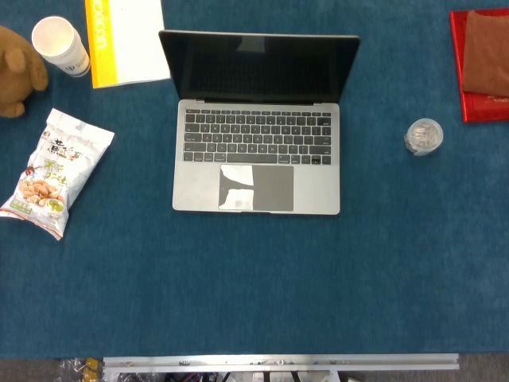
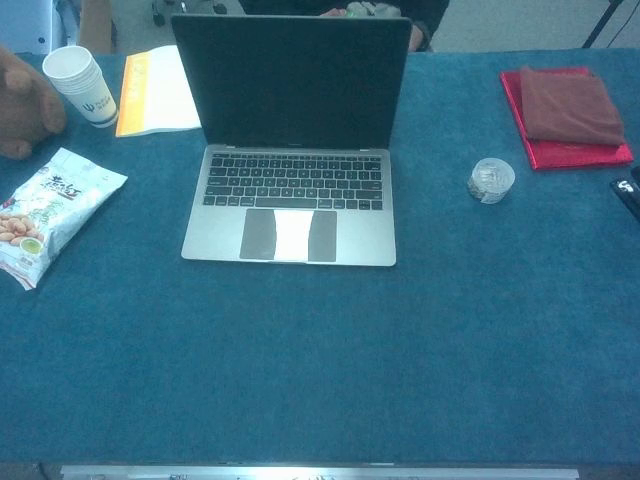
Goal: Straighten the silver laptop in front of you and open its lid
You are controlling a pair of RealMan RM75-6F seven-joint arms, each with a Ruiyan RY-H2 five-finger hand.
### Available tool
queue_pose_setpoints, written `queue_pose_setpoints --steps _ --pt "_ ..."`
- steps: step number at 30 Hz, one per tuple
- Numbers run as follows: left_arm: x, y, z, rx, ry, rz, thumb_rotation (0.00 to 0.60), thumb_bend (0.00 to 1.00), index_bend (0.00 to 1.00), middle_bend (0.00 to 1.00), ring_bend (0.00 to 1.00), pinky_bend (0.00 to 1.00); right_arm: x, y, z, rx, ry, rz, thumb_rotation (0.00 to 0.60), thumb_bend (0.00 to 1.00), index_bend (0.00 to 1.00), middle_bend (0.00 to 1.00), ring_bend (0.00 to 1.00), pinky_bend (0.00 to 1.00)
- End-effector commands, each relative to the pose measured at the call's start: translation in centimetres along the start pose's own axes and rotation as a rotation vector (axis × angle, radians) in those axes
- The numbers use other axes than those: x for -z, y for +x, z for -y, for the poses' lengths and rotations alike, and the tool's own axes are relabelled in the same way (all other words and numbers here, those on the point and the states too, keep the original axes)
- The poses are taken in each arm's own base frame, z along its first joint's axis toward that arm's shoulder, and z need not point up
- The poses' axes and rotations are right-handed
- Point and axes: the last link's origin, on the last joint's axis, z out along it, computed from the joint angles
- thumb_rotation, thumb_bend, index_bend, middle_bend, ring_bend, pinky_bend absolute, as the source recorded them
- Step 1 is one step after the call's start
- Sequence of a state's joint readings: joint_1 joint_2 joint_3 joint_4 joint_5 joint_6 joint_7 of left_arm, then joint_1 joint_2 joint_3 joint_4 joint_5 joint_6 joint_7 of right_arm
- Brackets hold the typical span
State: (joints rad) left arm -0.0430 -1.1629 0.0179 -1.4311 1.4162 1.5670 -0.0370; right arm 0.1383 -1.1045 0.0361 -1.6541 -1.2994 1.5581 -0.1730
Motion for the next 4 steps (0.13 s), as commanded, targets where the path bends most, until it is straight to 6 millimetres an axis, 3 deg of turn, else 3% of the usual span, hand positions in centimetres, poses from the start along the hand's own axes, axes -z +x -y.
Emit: queue_pose_setpoints --steps 1,4 --pt "-0.08 -0.08 -0.02 0.002 0.001 0.001 0.6 0.11 0.0 0.0 0.0 0.0 -0.01 0.03 -0.13 -0.001 -0.005 0.0 0.6 0.42 0.0 0.03 0.01 0.15" --pt "-0.25 -0.24 -0.09 0.005 0.004 0.004 0.6 0.11 0.0 0.0 0.0 0.0 -0.08 0.03 -0.29 -0.002 -0.015 0.001 0.6 0.42 0.0 0.03 0.01 0.15"
